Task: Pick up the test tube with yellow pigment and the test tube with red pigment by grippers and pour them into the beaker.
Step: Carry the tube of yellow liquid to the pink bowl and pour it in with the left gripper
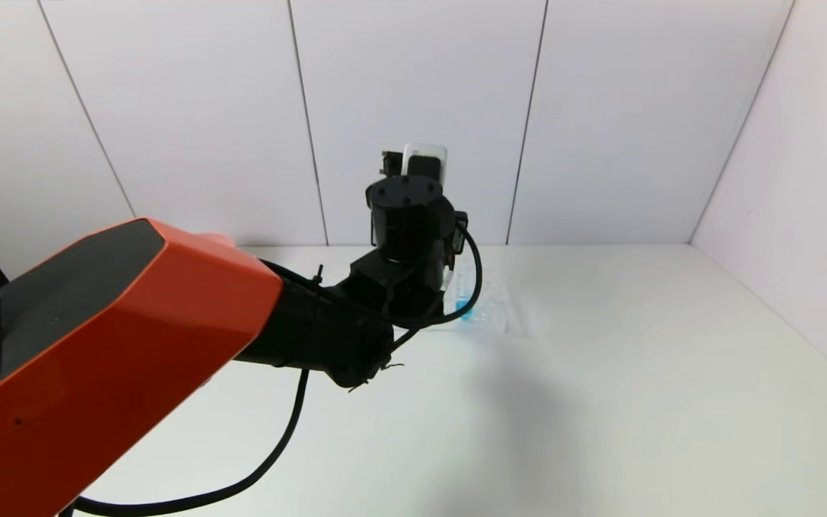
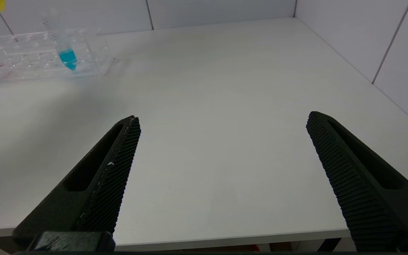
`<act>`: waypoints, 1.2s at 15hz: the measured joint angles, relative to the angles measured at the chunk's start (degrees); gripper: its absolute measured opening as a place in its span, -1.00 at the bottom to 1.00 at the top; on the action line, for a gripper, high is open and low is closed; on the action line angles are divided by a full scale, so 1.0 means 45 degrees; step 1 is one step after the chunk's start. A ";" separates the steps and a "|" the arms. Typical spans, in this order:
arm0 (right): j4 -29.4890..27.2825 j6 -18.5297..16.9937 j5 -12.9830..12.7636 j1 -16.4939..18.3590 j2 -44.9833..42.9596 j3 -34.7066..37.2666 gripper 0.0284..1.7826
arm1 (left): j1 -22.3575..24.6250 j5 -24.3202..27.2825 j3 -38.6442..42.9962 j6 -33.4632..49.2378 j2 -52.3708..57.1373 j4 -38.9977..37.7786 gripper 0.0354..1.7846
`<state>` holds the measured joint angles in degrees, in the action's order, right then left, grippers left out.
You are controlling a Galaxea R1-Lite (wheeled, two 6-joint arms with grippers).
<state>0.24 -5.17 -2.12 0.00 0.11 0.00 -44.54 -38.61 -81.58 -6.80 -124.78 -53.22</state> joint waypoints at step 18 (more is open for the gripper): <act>0.0000 0.0000 0.0003 0.0000 0.0000 0.0000 0.92 | 0.9465 1.3388 0.6106 0.0675 0.8615 0.7138 -0.54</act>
<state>0.24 -5.17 -2.11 0.00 0.11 0.00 -1.95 21.64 -54.10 -3.77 -86.02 -21.10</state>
